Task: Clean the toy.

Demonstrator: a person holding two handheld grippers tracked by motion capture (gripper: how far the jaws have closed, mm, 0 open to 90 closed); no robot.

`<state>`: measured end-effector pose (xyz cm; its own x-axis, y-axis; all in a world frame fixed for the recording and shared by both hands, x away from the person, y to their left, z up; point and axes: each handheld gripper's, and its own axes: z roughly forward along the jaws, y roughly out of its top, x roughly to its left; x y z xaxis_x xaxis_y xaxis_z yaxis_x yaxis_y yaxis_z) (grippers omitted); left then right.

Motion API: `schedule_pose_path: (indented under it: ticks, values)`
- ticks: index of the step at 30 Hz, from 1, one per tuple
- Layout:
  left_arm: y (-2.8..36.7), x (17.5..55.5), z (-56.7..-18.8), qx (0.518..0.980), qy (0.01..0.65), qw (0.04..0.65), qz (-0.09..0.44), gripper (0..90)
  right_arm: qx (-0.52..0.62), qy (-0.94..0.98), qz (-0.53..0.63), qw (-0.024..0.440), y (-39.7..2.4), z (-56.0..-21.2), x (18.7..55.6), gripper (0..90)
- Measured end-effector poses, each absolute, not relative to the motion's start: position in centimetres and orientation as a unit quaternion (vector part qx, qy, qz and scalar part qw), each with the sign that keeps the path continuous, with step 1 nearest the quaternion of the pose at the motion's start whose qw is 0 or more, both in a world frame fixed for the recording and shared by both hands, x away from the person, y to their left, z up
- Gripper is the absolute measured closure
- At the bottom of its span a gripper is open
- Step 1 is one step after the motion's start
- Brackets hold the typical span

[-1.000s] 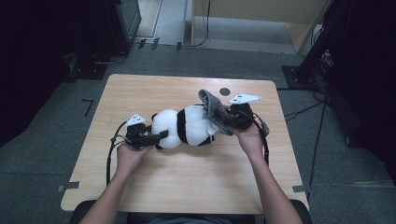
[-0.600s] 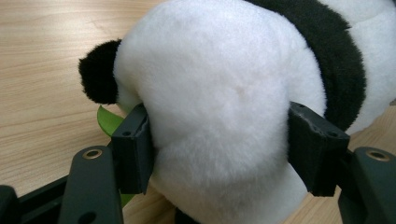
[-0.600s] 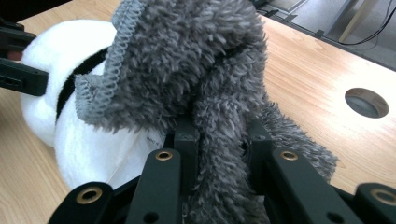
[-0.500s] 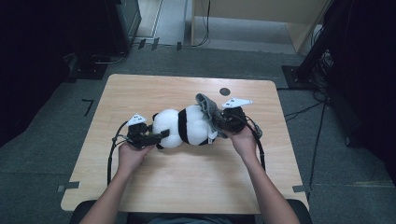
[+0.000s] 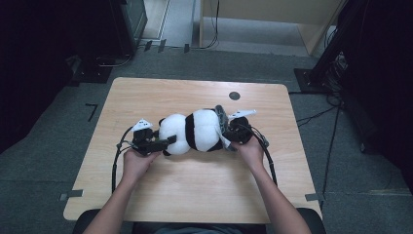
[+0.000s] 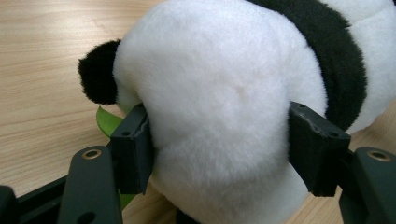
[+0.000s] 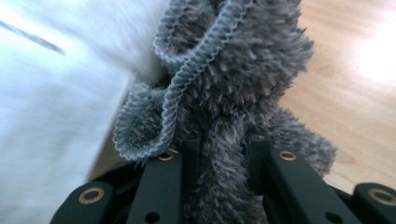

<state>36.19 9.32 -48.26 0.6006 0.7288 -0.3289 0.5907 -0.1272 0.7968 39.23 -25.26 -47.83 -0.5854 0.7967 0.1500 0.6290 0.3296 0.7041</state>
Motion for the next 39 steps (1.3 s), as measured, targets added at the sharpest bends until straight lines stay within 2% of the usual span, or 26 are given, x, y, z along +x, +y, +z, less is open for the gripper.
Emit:
schedule_pose_path:
  ticks: [9, 21, 26, 31, 39]
  values:
    - [9.4, 36.2, -48.3, 0.747, 0.440, 0.493, 0.072, 30.3, 0.435, 0.826, 0.343, 0.105, -24.8, -50.2, 39.9, 74.9]
    - [9.5, 36.2, -48.3, 0.749, 0.439, 0.492, 0.073, 29.6, 0.431, 0.830, 0.336, 0.109, -25.0, -49.9, 39.9, 74.8]
    - [9.5, 36.1, -48.3, 0.749, 0.439, 0.492, 0.074, 29.0, 0.447, 0.819, 0.345, 0.102, -26.5, -48.7, 39.9, 75.5]
    - [9.4, 36.1, -48.3, 0.746, 0.440, 0.493, 0.075, 27.4, 0.464, 0.791, 0.381, 0.120, -28.7, -46.3, 39.6, 75.6]
    - [9.6, 36.0, -48.0, 0.753, 0.435, 0.490, 0.067, 18.9, 0.436, 0.778, 0.428, 0.146, -28.8, -41.6, 38.3, 75.5]
